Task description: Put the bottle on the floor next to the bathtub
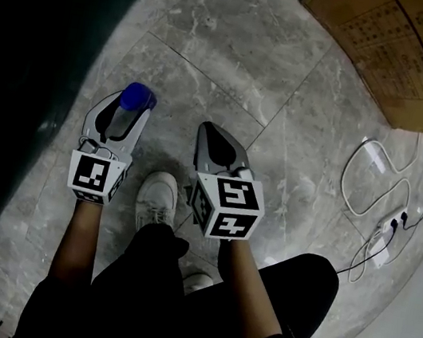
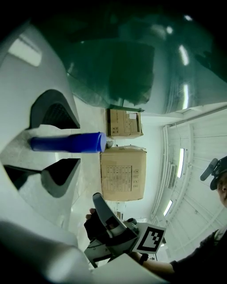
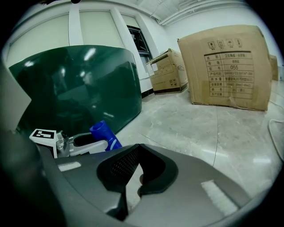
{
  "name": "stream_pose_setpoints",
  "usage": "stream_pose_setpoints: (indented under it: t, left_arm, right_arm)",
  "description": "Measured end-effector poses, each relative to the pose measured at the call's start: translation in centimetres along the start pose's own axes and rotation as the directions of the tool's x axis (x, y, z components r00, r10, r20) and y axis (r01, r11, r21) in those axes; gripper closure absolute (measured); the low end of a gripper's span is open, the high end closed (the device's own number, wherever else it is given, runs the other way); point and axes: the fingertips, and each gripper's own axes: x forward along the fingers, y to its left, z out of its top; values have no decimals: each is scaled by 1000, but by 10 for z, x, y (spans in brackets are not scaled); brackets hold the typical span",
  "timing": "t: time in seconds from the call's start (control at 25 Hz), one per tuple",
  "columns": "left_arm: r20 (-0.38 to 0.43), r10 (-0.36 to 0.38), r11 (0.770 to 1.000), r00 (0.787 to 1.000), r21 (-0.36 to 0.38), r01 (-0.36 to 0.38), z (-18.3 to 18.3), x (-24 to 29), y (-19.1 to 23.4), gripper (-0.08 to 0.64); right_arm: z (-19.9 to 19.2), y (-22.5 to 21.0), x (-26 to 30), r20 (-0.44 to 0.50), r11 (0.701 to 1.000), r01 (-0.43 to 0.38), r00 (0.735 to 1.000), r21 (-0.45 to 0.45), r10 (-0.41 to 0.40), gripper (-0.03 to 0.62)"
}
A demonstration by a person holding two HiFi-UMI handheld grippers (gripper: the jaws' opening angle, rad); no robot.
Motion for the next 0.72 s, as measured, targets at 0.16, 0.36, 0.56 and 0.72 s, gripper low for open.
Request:
stream_pose_setpoints:
  t: [0.16,0.36,0.56,0.72]
  left_arm:
    - [-1,12,1000,1000,-2,-12,4,-15,2,354]
    - [-12,24,1000,1000,-3,-24,8,-34,4,354]
    - [-21,45,999,999,17,-45,19,-41,5,388]
    - [-6,55,998,998,11,-55,23,-48,4,466]
  right_arm:
    - [7,5,-3,17,1000,-6,1000,4,6,566]
    - [15,10,-7,37,1000,-10,999,21,9,566]
    - [26,18,-9,50,999,-26,998,20,25,566]
    - [29,19,-11,61,999,-31,998,15,30,566]
